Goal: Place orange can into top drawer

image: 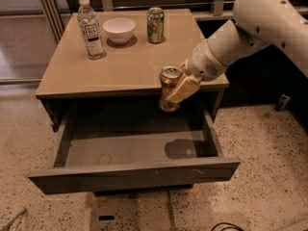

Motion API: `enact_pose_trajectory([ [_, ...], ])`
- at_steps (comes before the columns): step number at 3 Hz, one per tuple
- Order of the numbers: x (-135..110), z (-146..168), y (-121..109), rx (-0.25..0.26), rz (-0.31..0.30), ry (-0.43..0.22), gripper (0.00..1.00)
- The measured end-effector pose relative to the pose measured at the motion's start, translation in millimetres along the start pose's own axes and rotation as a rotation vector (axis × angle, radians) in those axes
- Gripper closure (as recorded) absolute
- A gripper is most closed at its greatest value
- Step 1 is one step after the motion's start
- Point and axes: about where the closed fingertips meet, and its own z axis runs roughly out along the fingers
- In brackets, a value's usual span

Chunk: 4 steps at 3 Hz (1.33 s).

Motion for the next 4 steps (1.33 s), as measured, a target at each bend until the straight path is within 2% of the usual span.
enact_pose_trajectory([
  [1, 27.7, 47.2, 23.3, -0.005, -0.002, 0.0, 1.0],
  [2, 71.6, 109.3, 44.9, 0.029, -0.032, 0.039, 1.0],
  [3, 71.7, 109.3, 45.2, 0.027, -0.031, 0.039, 1.0],
  [4, 82.3, 122.5, 45.4, 0.013, -0.011, 0.027, 1.0],
])
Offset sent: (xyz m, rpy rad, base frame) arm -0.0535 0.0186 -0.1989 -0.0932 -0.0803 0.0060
